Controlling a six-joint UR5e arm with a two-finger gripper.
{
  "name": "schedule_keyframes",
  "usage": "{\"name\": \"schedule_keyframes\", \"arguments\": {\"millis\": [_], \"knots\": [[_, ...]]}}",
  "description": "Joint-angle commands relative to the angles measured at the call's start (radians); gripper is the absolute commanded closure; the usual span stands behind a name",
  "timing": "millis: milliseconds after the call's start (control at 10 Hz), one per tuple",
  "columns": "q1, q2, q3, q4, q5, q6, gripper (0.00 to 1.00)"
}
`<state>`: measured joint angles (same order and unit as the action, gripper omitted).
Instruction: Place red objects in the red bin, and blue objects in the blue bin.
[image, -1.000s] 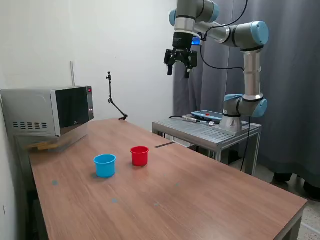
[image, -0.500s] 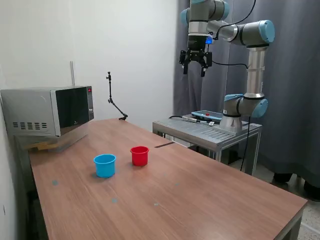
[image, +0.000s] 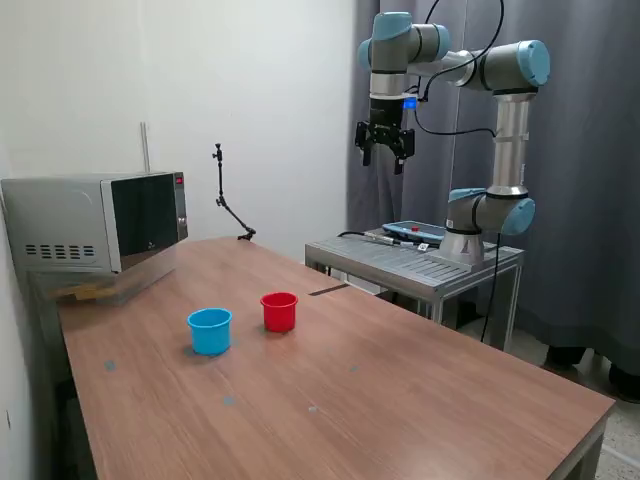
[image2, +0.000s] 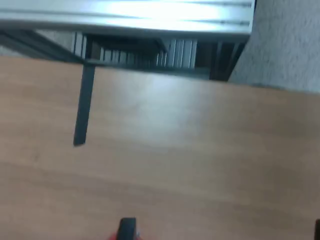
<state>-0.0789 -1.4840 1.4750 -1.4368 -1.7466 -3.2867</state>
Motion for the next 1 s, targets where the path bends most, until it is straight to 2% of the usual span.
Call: {"name": "schedule_keyframes", "arguments": {"millis": [0,400,500,600,700,900], "knots": [[-0.013,-0.002,0.008,-0.153,0.001,0.001,0.0],[-0.022,-0.004,-0.004,-0.189,0.012,0.002,0.0],[-0.021,-0.004,-0.01,-0.185,0.104,0.004,0.0],[-0.019,-0.004,-0.01,-0.183,0.216,0.002,0.0],[-0.021,-0.002,-0.01,-0.182,0.228,0.001,0.0],[-0.021,-0.001,-0.01,-0.18,0.225,0.001,0.0]]}}
